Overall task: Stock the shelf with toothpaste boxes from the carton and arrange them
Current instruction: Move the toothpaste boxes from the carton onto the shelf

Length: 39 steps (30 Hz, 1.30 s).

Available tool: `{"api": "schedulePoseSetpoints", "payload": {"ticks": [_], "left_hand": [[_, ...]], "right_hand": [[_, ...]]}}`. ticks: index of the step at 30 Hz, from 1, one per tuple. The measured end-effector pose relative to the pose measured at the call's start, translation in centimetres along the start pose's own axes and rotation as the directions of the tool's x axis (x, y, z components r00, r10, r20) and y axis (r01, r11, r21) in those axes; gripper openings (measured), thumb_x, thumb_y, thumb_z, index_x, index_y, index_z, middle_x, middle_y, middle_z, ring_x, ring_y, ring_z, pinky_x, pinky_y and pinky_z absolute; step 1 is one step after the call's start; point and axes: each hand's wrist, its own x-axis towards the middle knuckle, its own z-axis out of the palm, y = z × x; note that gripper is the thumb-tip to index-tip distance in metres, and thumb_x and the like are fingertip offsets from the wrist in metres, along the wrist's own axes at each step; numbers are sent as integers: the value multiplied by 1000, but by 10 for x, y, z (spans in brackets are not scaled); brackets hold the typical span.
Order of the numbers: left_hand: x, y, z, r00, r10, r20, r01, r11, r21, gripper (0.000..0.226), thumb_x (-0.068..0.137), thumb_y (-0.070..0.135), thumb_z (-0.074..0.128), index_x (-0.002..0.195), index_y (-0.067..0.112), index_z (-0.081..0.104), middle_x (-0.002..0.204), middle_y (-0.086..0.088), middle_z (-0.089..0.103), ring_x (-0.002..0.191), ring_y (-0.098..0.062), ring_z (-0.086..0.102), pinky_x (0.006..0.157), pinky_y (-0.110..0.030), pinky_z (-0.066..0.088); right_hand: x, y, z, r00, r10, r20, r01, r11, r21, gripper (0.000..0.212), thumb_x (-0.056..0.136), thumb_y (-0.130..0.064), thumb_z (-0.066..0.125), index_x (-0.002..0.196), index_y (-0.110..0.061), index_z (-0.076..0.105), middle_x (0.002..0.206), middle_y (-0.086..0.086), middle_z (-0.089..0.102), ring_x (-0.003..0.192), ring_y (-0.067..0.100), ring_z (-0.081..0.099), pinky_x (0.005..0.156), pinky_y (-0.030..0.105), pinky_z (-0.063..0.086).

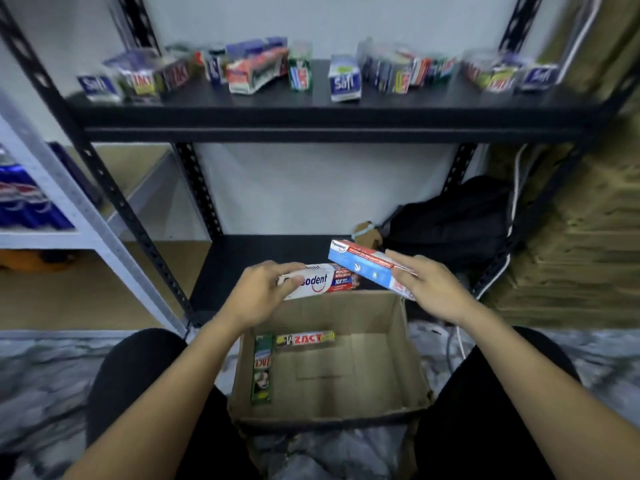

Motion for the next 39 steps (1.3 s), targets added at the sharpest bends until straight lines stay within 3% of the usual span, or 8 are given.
{"api": "schedulePoseSetpoints", "payload": {"ticks": [8,12,18,23,29,32,36,39], "left_hand": [[22,89,-88,965,187,-182,-191,982,-5,27,97,42,58,122,42,67,105,5,70,94,-11,63,91,-29,46],[34,131,-119,931,265,-251,-272,962,5,25,96,42,59,119,45,67,105,10,69,92,-6,62,87,-24,45],[55,179,-142,897,331,-292,-349,937,-13,25,96,42,59,118,43,69,101,10,69,81,-4,60,71,-16,42],[78,201,-149,877,332,-348,-366,930,-35,23,96,35,61,116,35,71,93,19,68,64,17,51,59,-5,36],[126,203,-159,834,289,-469,-308,951,39,27,95,42,60,119,36,71,100,24,69,85,14,57,70,-3,37],[148,203,-165,806,258,-532,-275,960,50,24,95,41,60,117,36,71,98,14,73,67,3,56,61,-10,38],[179,197,-175,781,192,-595,-203,978,49,27,95,45,59,118,37,71,86,4,72,70,-7,63,66,-22,47],[205,195,-183,761,178,-624,-155,984,91,30,96,43,58,121,31,71,87,8,71,63,0,56,62,-21,40]], "right_hand": [[-16,-59,-115,952,-179,-247,189,982,18,39,100,-35,51,138,-41,52,109,-3,60,101,12,57,89,26,43],[-17,-77,-162,922,-212,-325,222,975,-6,37,98,-42,50,135,-48,51,120,-8,61,110,11,56,99,35,43],[-5,-85,-222,885,-172,-433,209,977,39,32,96,-40,55,127,-47,60,125,-22,61,113,1,56,91,23,42],[43,-79,-248,793,-49,-608,112,992,65,35,97,-32,54,131,-32,61,127,-6,62,107,14,58,83,25,39],[132,-73,-246,625,-70,-778,-68,987,-144,34,97,-23,45,127,-16,61,118,17,65,106,37,57,81,38,46],[166,-72,-237,621,-47,-782,-190,959,-209,38,99,-28,45,134,-18,53,120,18,58,112,38,49,78,42,48],[193,-68,-226,652,-51,-757,-324,884,-338,42,95,-38,55,133,-21,56,119,14,56,110,34,48,85,43,46],[203,-60,-222,670,-5,-742,-397,842,-364,45,91,-51,54,129,-26,59,122,10,53,111,32,44,91,45,38]]}}
